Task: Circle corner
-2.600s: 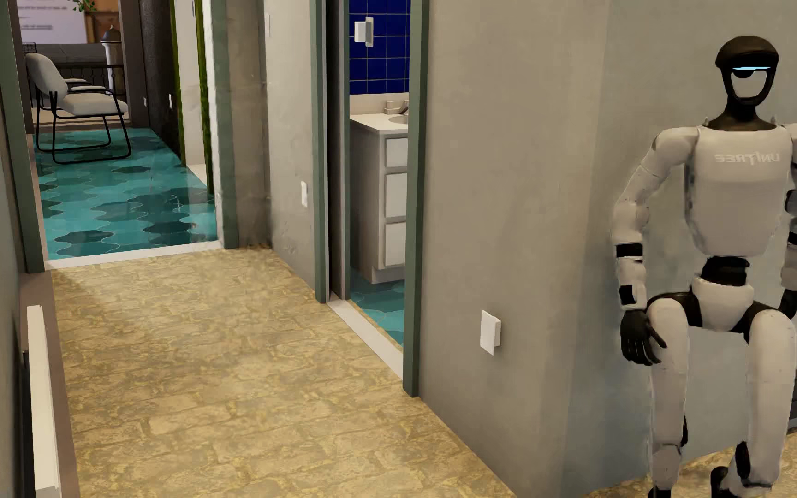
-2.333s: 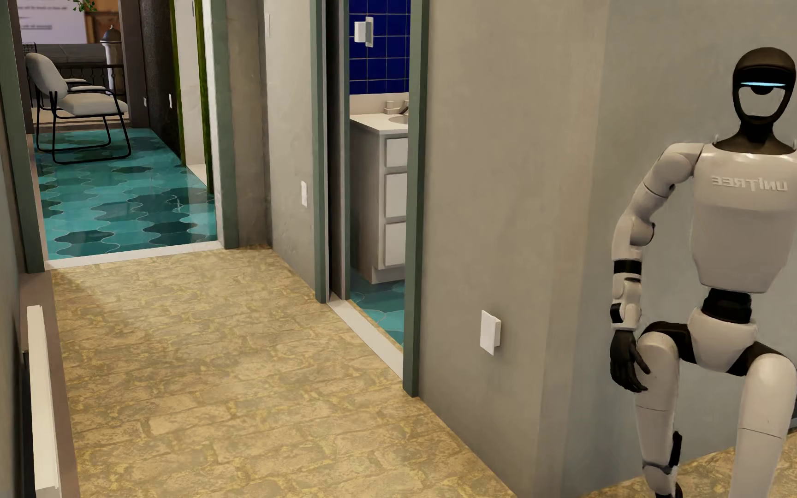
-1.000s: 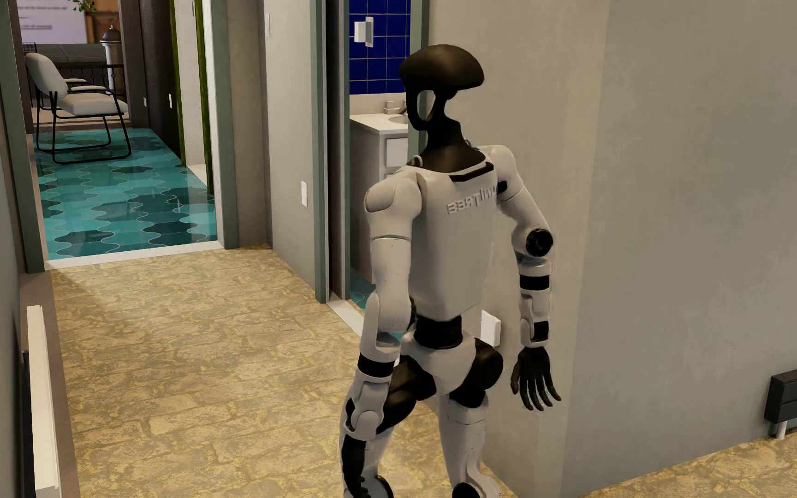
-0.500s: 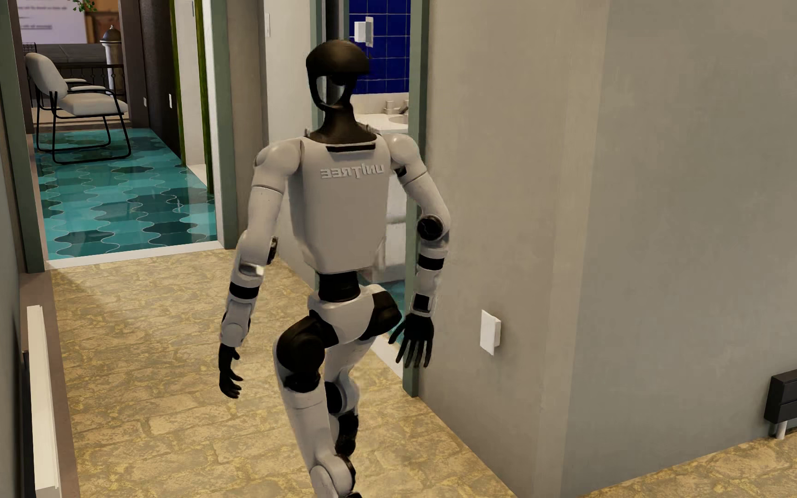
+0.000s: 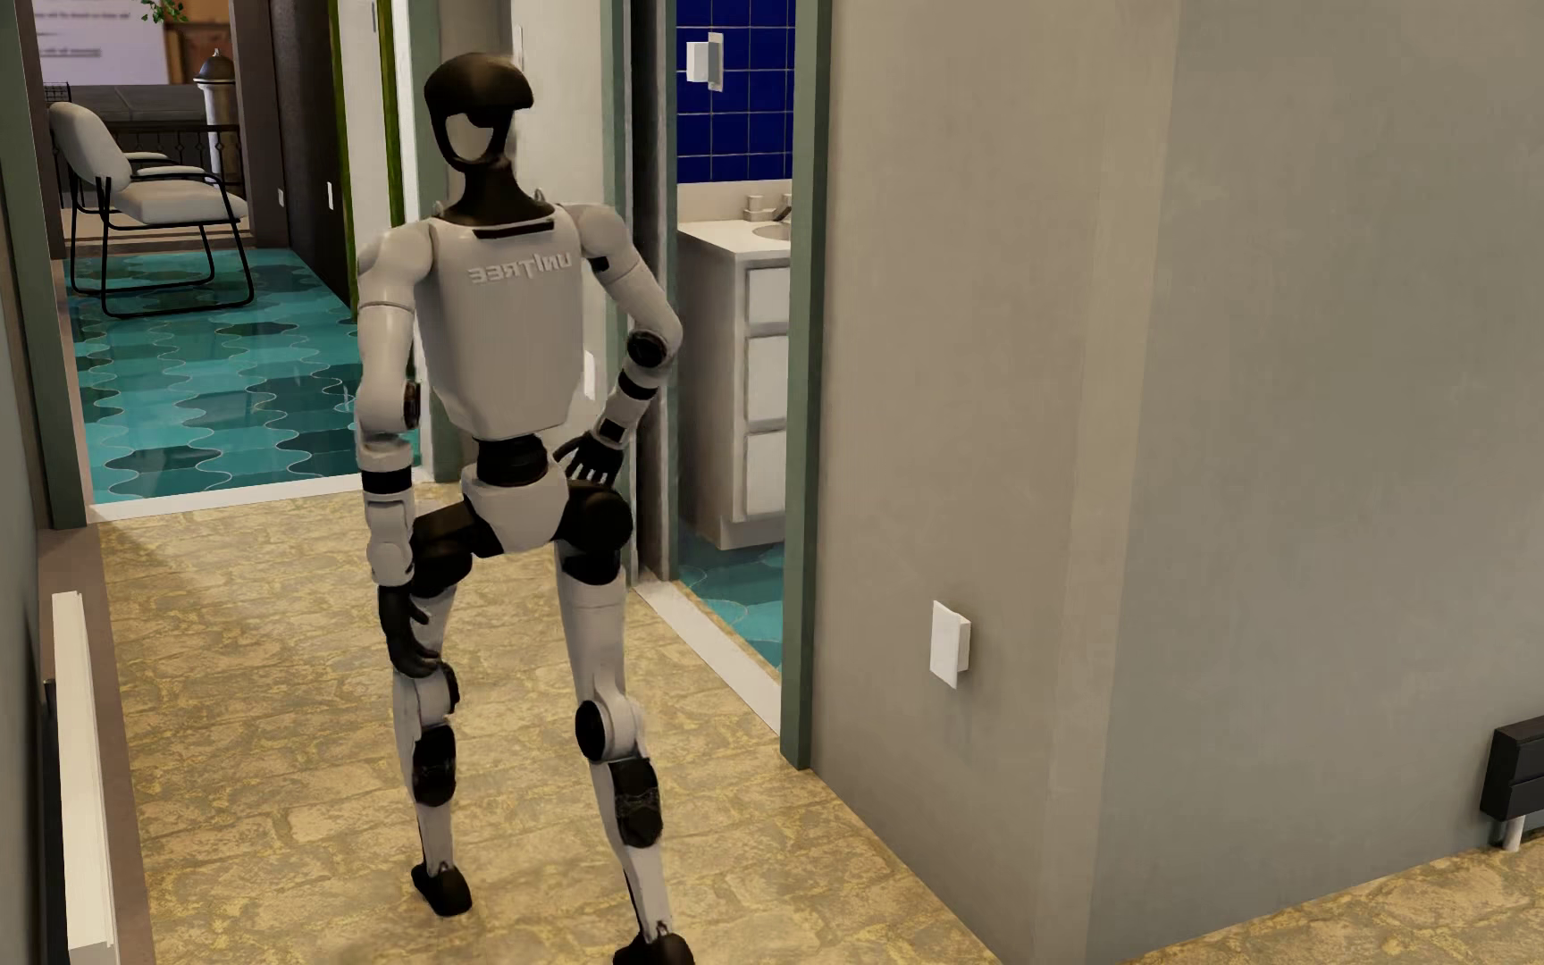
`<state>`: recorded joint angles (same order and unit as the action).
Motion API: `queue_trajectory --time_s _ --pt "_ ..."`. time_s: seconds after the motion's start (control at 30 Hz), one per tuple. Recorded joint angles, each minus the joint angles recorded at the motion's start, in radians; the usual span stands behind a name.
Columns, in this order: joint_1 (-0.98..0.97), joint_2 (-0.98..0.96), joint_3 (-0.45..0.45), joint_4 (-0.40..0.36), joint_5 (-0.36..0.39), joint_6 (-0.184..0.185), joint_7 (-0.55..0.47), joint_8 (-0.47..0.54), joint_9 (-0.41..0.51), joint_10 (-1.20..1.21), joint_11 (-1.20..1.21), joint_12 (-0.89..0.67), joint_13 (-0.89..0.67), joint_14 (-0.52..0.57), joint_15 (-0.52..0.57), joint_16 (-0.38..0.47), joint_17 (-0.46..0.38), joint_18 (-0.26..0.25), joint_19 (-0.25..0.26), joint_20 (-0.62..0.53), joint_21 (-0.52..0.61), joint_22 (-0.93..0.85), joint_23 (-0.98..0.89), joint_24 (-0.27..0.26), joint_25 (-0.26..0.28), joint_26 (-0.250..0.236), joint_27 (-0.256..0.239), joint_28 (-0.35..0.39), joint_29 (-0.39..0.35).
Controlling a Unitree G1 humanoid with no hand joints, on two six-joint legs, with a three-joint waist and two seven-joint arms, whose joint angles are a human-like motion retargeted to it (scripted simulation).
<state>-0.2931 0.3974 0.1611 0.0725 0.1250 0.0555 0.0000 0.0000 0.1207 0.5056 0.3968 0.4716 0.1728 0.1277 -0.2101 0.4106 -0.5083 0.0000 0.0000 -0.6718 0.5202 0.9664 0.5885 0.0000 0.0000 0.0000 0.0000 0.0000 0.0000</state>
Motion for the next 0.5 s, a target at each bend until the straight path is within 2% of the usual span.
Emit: queue_trajectory --time_s 0.03,0.07,0.1,0.13,0.17,0.23,0.27,0.33,0.4,0.43,0.5 --pt "-0.01 0.027 0.007 -0.007 -0.018 -0.011 0.0 0.0 -0.009 0.053 -0.006 -0.017 0.021 0.031 0.048 0.008 0.008 0.0 0.0 0.023 0.008 0.0 -0.002 0.0 0.0 0.0 0.0 0.0 0.0" --pt "-0.003 0.042 0.016 -0.022 -0.048 -0.035 0.0 0.0 -0.017 0.104 0.002 -0.036 0.047 0.023 0.141 0.019 0.027 0.0 0.0 0.044 0.037 0.012 0.033 0.0 0.0 0.0 0.0 0.0 0.0" --pt "0.031 0.011 0.022 -0.034 -0.071 -0.052 0.0 0.0 -0.027 0.126 0.064 -0.058 0.067 -0.02 0.283 0.03 0.05 0.0 0.0 0.072 0.099 0.029 0.1 0.0 0.0 0.0 0.0 0.0 0.0" --pt "0.078 -0.094 0.029 -0.045 -0.087 -0.065 0.0 0.0 -0.037 0.116 0.212 -0.08 0.07 -0.068 0.432 0.037 0.07 0.0 0.0 0.112 0.193 0.038 0.176 0.0 0.0 0.0 0.0 0.0 0.0" --pt "0.098 -0.254 0.014 -0.054 -0.087 -0.074 0.0 0.0 -0.056 0.1 0.414 -0.103 0.065 -0.105 0.512 0.04 0.078 0.0 0.0 0.155 0.291 0.029 0.232 0.0 0.0 0.0 0.0 0.0 0.0" --pt "0.172 -0.51 -0.089 -0.072 -0.068 -0.067 0.0 0.0 -0.064 0.045 0.699 -0.139 0.101 -0.138 0.521 0.053 0.071 0.0 0.0 0.207 0.385 -0.027 0.262 0.0 0.0 0.0 0.0 0.0 0.0" --pt "0.237 -0.596 -0.135 -0.07 -0.052 -0.053 0.0 0.0 -0.063 0.002 0.716 -0.154 0.141 -0.132 0.513 0.06 0.063 0.0 0.0 0.23 0.4 -0.057 0.261 0.0 0.0 0.0 0.0 0.0 0.0" --pt "0.335 -0.714 -0.194 -0.067 -0.024 -0.038 0.0 0.0 -0.058 -0.03 0.545 -0.166 0.205 -0.137 0.527 0.068 0.057 0.0 0.0 0.327 0.437 -0.128 0.275 0.0 0.0 0.0 0.0 0.0 0.0" --pt "0.424 -0.731 -0.222 -0.075 0.002 -0.043 0.0 0.0 -0.019 -0.031 0.242 -0.171 0.227 -0.191 0.598 0.071 0.068 0.0 0.0 0.407 0.515 -0.19 0.313 0.0 0.0 0.0 0.0 0.0 0.0" --pt "0.476 -0.729 -0.219 -0.085 0.006 -0.046 0.0 0.0 -0.011 -0.039 0.118 -0.165 0.232 -0.216 0.549 0.073 0.073 0.0 0.0 0.413 0.544 -0.209 0.323 0.0 0.0 0.0 0.0 0.0 0.0" --pt "0.56 -0.735 -0.222 -0.099 -0.005 -0.04 0.0 0.0 -0.019 -0.046 0.03 -0.136 0.248 -0.26 0.226 0.066 0.072 0.0 0.0 0.362 0.523 -0.206 0.313 0.0 0.0 0.0 0.0 0.0 0.0"
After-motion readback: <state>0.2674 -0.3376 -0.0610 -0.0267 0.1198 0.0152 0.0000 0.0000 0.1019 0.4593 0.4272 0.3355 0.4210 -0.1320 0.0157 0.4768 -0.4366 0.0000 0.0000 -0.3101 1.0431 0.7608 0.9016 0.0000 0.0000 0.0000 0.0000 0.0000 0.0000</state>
